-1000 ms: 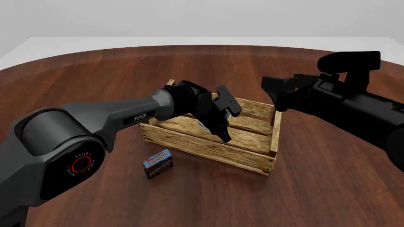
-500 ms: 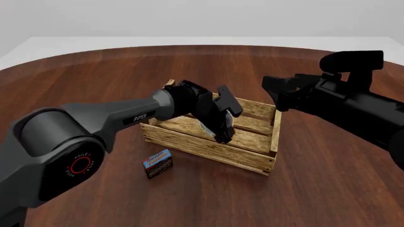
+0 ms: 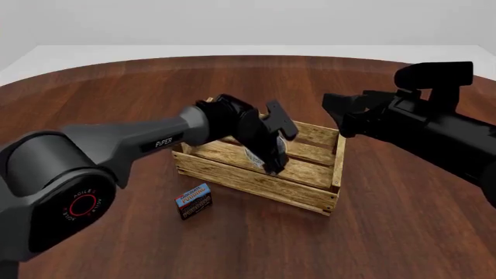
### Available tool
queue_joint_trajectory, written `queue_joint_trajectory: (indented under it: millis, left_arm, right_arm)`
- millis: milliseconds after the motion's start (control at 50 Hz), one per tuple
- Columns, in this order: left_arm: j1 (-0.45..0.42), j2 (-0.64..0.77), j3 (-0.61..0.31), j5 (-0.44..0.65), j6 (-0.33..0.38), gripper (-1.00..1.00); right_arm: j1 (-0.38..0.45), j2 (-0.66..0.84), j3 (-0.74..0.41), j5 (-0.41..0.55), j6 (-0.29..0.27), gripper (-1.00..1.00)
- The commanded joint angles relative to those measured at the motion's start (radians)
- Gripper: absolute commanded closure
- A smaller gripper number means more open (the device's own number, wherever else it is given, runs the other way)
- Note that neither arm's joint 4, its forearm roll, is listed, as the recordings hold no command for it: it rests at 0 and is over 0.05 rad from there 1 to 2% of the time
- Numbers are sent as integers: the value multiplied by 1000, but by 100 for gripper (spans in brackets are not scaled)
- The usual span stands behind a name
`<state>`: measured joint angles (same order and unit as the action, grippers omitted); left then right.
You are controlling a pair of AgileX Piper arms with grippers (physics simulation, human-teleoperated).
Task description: Stack the right bowl on the left bowl and place them in the tray.
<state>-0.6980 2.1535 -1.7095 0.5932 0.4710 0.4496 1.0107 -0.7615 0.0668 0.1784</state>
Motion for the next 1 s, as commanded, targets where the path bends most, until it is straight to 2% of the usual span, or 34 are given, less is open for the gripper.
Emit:
queue_joint_trajectory:
  millis: [20, 240, 480, 800, 1000]
  left_arm:
    - [4, 0, 3, -40, -65, -100]
    - [1, -69, 46, -48, -80, -100]
    - [-9, -238, 113, -56, -125, -100]
    - [-15, -446, 206, -94, -282, -100]
    - [14, -596, 303, -129, -313, -100]
  right_arm:
    - [1, -11, -1, 7, -1, -100]
    - [8, -21, 0, 13, -3, -100]
    - [11, -36, 0, 22, -3, -100]
    - [15, -31, 1, 18, 0, -100]
    - [13, -33, 2, 18, 0, -100]
